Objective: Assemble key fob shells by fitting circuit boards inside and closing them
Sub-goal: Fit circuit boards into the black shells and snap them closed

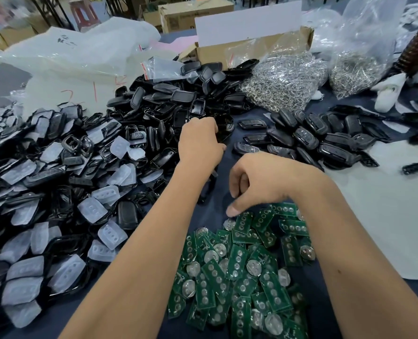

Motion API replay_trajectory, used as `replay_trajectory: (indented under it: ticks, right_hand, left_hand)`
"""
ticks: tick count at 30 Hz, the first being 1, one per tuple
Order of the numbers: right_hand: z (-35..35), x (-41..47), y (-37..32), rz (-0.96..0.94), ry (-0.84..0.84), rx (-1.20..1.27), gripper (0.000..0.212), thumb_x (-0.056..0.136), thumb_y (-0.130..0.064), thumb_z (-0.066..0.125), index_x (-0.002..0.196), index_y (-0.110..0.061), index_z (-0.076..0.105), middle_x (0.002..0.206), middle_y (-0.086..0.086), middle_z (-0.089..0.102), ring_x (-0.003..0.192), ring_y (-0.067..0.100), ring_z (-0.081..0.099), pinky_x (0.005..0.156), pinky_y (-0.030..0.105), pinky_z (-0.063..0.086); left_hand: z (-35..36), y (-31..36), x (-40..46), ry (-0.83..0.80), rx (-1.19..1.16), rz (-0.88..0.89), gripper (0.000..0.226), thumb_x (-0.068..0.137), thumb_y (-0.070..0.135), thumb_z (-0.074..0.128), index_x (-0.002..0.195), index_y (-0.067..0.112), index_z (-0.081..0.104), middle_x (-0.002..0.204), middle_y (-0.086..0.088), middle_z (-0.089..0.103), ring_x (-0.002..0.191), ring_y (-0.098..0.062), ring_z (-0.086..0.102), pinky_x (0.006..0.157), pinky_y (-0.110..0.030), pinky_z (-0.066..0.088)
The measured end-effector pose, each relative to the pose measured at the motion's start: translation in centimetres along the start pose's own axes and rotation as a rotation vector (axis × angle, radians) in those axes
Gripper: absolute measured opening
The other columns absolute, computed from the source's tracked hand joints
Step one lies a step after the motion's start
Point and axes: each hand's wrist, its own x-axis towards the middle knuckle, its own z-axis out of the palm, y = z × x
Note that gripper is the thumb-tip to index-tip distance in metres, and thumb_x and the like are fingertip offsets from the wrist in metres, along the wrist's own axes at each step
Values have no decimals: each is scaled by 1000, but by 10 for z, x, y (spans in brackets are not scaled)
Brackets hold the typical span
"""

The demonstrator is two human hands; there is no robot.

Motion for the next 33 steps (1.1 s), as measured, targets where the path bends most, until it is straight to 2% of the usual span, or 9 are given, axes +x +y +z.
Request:
replay_trajectory:
  ticks: [2,5,9,13,15,18,24,29,33]
  right_hand:
    - [0,-2,-7,-37,-100,-95,35,67,-52,93,81,-26,74,78,-10,71,70,7,65,58,23,50]
    - [5,1,-12,-66,-185,-155,29,72,-48,92,75,-26,74,70,-12,70,62,1,61,54,20,45]
    - [-1,4,-5,-95,-182,-111,32,78,-50,87,67,-25,69,55,-15,63,48,1,54,48,16,41]
    - [-3,11,3,-114,-129,200,27,95,-34,76,82,-11,67,69,4,75,57,15,73,55,27,57]
    - [-1,17,2,-126,-101,401,24,100,-24,70,90,-4,62,75,9,78,61,24,75,55,30,60]
    - [6,32,-8,-198,81,543,21,101,-19,69,92,-4,57,73,12,76,57,25,71,49,27,55]
    - [24,67,-39,-291,587,779,6,96,-11,71,96,-16,67,71,7,72,57,19,67,52,29,52]
    - [43,80,-53,-266,691,889,10,96,-8,69,99,-16,74,66,0,72,58,16,69,54,24,53]
    - [54,79,-52,-250,761,1041,8,92,-10,78,96,-8,72,67,7,73,56,20,71,51,25,55]
  left_hand:
    - [-2,-1,-1,25,20,-7,29,88,34,80,112,21,71,120,-8,62,116,-28,56,93,-33,45]
    - [-6,0,-4,54,41,72,12,96,29,71,99,19,75,108,-5,71,110,-28,59,102,-37,42]
    - [-16,-3,-9,168,-129,88,15,99,25,66,92,16,75,95,-3,70,101,-26,58,96,-37,43]
    - [-32,-12,-20,394,-355,-13,21,100,28,61,86,12,64,76,4,62,76,-18,58,77,-37,46]
    - [-37,-20,-30,448,-470,-77,25,103,30,55,86,12,54,71,2,57,69,-20,61,73,-44,49]
    - [-39,-37,-48,422,-527,-124,25,104,29,54,86,11,49,72,-5,62,66,-25,70,70,-51,54]
    - [-44,-78,-69,276,-726,-355,16,97,27,67,87,15,63,74,-2,72,65,-8,72,79,-47,62]
    - [-48,-95,-78,232,-1006,-441,21,97,17,68,78,15,76,74,9,76,77,-8,75,81,-32,61]
    - [-44,-91,-85,229,-1102,-407,16,95,0,68,96,13,75,90,-4,78,84,-14,77,80,-29,62]
